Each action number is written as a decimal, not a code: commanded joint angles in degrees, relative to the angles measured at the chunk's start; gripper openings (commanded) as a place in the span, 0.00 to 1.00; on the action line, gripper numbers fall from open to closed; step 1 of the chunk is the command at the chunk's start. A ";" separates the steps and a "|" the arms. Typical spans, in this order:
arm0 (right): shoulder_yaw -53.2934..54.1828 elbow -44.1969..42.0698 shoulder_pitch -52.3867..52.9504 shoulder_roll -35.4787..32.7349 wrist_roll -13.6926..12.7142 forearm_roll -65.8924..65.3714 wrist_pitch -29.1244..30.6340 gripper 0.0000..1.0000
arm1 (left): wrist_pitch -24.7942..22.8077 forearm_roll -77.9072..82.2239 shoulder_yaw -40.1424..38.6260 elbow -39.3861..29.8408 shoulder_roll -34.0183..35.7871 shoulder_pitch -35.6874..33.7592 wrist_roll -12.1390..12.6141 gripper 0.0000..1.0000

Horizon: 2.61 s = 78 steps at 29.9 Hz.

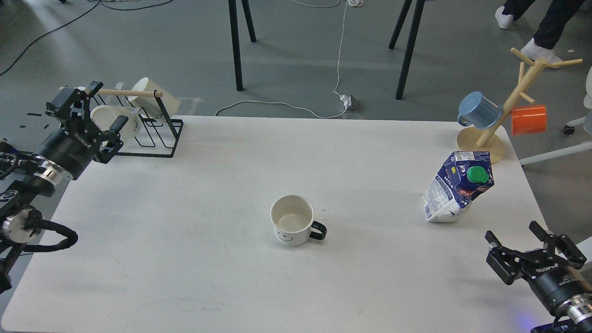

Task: Place cup and milk with both arms
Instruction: 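Reach the right gripper to the milk carton and grasp it, then carry the milk carton with the right gripper beside the white mug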

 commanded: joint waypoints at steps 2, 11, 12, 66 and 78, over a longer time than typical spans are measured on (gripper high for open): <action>-2.26 -2.52 3.14 3.84 0.27 -0.45 0.00 0.99 | 0.01 0.04 0.00 0.00 0.07 0.36 0.00 0.96; -2.26 -4.98 8.41 4.81 0.36 -0.45 0.00 0.99 | 0.01 0.13 0.00 0.09 -0.02 1.51 0.00 0.97; -2.26 -5.68 9.20 5.07 0.36 -0.45 0.00 0.99 | 0.01 0.13 0.00 0.09 -0.02 1.68 0.00 0.97; -8.49 -0.50 8.94 21.68 2.21 -14.24 0.00 0.28 | 0.01 0.57 0.61 0.44 1.39 3.70 0.00 0.97; -10.08 -1.29 8.85 23.97 2.21 -16.36 0.00 0.28 | 0.01 0.66 0.61 0.53 1.65 3.70 0.00 0.98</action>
